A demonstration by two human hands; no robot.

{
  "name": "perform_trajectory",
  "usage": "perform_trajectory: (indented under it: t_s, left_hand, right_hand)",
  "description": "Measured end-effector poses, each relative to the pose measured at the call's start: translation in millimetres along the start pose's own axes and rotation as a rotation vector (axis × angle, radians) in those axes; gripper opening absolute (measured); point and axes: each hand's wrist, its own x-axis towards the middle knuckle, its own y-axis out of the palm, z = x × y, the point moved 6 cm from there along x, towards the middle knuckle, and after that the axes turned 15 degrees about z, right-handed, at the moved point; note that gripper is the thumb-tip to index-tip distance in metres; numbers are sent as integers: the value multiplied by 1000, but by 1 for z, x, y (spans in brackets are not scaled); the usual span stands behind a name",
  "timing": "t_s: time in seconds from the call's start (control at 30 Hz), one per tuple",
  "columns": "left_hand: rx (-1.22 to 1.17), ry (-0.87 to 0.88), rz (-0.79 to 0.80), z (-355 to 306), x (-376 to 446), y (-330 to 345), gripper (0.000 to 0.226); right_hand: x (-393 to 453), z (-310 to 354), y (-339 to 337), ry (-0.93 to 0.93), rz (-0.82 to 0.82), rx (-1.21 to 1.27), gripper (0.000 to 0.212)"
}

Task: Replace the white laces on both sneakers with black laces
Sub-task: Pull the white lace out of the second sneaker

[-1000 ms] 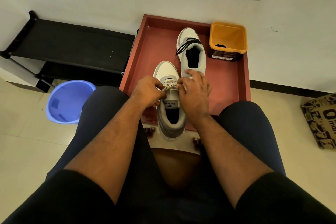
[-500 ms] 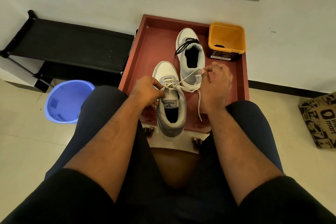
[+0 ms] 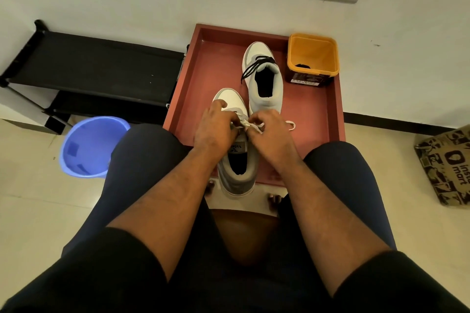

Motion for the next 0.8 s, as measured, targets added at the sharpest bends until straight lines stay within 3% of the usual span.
perform_trajectory:
  t_s: [0.17, 0.3, 0.37, 0.43, 0.5, 0.6, 0.67, 0.73, 0.8]
  left_hand:
    - [-31, 19, -78, 1, 2, -3, 18]
    - [-303, -109, -317, 24, 3, -18, 6]
    - [-430, -186, -374, 37, 2, -22, 13]
    - [-431, -150, -328, 32, 1, -21, 32]
    - [-279, -33, -208, 15, 0, -15, 41]
    - [0, 21, -76, 4, 2, 2, 28]
    - [40, -14, -61, 7, 8, 8, 21]
    - [-78, 3, -145, 8, 9, 2, 15]
    - [-356, -73, -379, 21, 2, -20, 10]
  right_hand:
    - [7, -3, 14, 29, 123, -74, 28]
    - [5, -4, 11, 46, 109, -57, 26]
    - [4, -2, 10, 40, 110, -44, 27]
    - [3, 0, 10, 36, 109, -36, 27]
    - [4, -1, 10, 39, 103, -44, 25]
    - [5, -1, 11, 35, 100, -40, 23]
    - [5, -3, 12, 40, 102, -37, 23]
    - [4, -4, 11, 43, 91, -24, 23]
    - [5, -5, 10, 45, 81, -7, 23]
